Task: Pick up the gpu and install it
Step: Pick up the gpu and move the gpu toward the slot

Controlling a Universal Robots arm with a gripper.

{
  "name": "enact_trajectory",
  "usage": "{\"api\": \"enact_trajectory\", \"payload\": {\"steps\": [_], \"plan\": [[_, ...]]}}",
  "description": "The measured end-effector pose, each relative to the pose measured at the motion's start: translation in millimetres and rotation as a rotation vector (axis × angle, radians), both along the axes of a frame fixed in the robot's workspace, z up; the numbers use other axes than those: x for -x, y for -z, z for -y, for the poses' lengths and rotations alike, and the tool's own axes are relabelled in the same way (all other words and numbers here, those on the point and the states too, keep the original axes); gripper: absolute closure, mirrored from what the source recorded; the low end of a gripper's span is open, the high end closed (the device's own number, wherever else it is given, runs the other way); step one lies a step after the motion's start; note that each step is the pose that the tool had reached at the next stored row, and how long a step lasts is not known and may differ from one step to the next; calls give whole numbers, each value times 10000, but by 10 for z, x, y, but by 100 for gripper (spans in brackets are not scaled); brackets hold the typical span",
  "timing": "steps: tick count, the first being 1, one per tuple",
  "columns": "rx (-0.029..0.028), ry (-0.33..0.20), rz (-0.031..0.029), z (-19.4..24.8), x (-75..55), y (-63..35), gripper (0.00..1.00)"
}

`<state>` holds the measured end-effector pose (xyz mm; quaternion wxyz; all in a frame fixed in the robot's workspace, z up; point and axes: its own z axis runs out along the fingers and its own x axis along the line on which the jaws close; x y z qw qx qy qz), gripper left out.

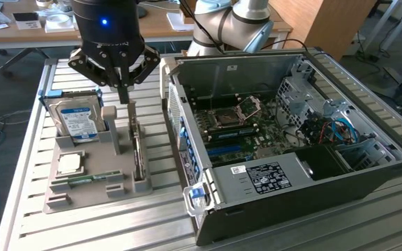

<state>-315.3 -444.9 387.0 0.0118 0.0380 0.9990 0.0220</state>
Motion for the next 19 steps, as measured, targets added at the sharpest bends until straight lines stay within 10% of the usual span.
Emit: {"api": "enact_trajectory", "payload": {"steps": [8,19], "plan": [[0,0,0,0,0,0,58],[-1,0,1,0,0,112,58]]}}
